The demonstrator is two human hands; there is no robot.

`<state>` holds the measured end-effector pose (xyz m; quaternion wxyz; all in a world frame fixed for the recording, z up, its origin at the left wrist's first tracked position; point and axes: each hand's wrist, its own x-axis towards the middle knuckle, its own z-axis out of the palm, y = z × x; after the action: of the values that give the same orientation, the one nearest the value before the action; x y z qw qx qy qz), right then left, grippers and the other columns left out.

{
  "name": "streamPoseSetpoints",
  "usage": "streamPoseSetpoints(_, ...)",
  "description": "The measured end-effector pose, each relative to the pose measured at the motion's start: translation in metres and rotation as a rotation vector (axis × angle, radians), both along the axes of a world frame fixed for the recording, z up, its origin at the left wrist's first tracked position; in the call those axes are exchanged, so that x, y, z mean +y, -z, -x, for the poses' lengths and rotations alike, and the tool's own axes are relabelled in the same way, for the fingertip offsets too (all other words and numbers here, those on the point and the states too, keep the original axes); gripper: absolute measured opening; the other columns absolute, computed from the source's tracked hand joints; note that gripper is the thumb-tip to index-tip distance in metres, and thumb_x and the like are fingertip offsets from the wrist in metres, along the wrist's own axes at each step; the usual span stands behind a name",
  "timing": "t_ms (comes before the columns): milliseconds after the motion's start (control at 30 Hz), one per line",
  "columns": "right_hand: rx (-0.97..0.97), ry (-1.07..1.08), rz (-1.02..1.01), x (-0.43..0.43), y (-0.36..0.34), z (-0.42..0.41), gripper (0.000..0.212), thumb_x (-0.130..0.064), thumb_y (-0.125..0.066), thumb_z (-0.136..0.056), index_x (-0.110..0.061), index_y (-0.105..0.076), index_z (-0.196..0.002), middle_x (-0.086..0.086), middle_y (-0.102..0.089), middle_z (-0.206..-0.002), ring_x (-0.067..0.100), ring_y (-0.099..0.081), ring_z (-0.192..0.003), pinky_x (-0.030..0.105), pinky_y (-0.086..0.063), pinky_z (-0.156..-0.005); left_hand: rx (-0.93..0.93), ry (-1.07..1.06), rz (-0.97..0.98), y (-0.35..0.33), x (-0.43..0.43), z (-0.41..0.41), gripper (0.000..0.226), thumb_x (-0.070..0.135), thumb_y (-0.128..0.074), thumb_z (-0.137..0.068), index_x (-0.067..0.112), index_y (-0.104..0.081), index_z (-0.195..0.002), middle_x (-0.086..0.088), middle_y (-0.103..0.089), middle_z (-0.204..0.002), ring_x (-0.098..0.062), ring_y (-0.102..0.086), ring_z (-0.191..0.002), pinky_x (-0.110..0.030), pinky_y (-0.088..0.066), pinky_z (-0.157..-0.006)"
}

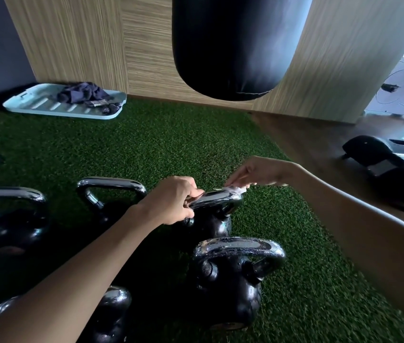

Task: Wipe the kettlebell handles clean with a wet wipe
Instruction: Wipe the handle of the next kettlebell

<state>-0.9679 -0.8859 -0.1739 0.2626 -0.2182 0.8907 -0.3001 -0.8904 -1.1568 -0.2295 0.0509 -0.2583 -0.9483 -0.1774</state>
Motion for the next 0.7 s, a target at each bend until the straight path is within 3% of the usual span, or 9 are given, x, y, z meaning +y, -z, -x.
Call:
streamPoseSetpoints(33, 0.015, -0.026, -0.019, -0.002, -0.002, 0.001, 0.023, -0.014, -0.067, -0.094, -0.014, -0.073, -0.116, -0.003, -0.074, -0.121, 0.026, -0.068, -0.118, 0.052, -0.043, -0.113, -0.003, 0.0, -0.008, 0.0, 0.0, 0.0, 0.064, 0.028, -0.088, -0.076, 0.019, -0.064, -0.135, 0.01, -0.065, -0.122, -0.008, -0.063, -0.097, -0.015, -0.043, -0.088)
streamPoseSetpoints(133, 0.049, -0.037, -0.073, -0.005, -0.003, 0.005, 0.025, -0.007, -0.065, -0.095, -0.013, -0.071, -0.119, 0.002, -0.07, -0.127, 0.017, -0.067, -0.117, 0.048, -0.045, -0.112, -0.009, -0.006, -0.02, 0.001, -0.001, 0.0, 0.064, 0.027, -0.088, -0.076, 0.019, -0.064, -0.135, 0.011, -0.065, -0.122, -0.008, -0.062, -0.097, -0.013, -0.041, -0.087)
streamPoseSetpoints(267, 0.026, 0.037, -0.079, 0.008, 0.012, 0.01, 0.032, -0.002, -0.065, -0.094, -0.029, -0.074, -0.109, -0.002, -0.071, -0.127, 0.042, -0.061, -0.124, 0.069, -0.041, -0.106, -0.013, -0.013, -0.016, 0.002, -0.001, 0.0, 0.063, 0.027, -0.088, -0.076, 0.02, -0.064, -0.135, 0.011, -0.065, -0.12, -0.01, -0.062, -0.098, -0.016, -0.043, -0.088)
streamPoseSetpoints(467, -0.003, -0.03, -0.083, 0.004, 0.007, 0.015, 0.036, 0.004, -0.063, -0.094, -0.025, -0.071, -0.116, 0.001, -0.069, -0.131, 0.022, -0.065, -0.121, 0.053, -0.048, -0.107, -0.038, -0.013, -0.02, 0.002, -0.002, 0.002, 0.061, 0.028, -0.089, -0.075, 0.018, -0.066, -0.131, 0.009, -0.066, -0.116, -0.01, -0.062, -0.095, -0.019, -0.047, -0.086)
streamPoseSetpoints(567, -0.023, 0.013, -0.12, 0.011, 0.019, 0.017, 0.051, 0.012, -0.062, -0.09, -0.035, -0.071, -0.109, 0.004, -0.068, -0.132, 0.04, -0.063, -0.121, 0.057, -0.052, -0.097, -0.062, -0.019, -0.038, 0.002, -0.003, 0.004, 0.056, 0.028, -0.09, -0.073, 0.019, -0.07, -0.125, 0.01, -0.065, -0.111, -0.009, -0.06, -0.089, -0.012, -0.041, -0.076)
streamPoseSetpoints(633, -0.039, 0.036, -0.124, 0.012, 0.025, 0.02, 0.056, 0.015, -0.06, -0.088, -0.037, -0.072, -0.106, 0.005, -0.069, -0.131, 0.046, -0.062, -0.115, 0.047, -0.055, -0.081, -0.082, -0.026, -0.054, 0.003, -0.005, 0.005, 0.054, 0.029, -0.09, -0.072, 0.018, -0.07, -0.121, 0.01, -0.064, -0.109, -0.008, -0.059, -0.088, -0.008, -0.035, -0.069)
streamPoseSetpoints(700, -0.01, 0.013, -0.135, 0.009, 0.025, 0.024, 0.057, 0.014, -0.061, -0.088, -0.04, -0.074, -0.103, 0.002, -0.071, -0.127, 0.047, -0.062, -0.115, 0.047, -0.055, -0.082, -0.085, -0.028, -0.06, 0.004, -0.006, 0.006, 0.056, 0.03, -0.09, -0.072, 0.019, -0.069, -0.122, 0.009, -0.066, -0.11, -0.009, -0.06, -0.088, -0.011, -0.036, -0.07)
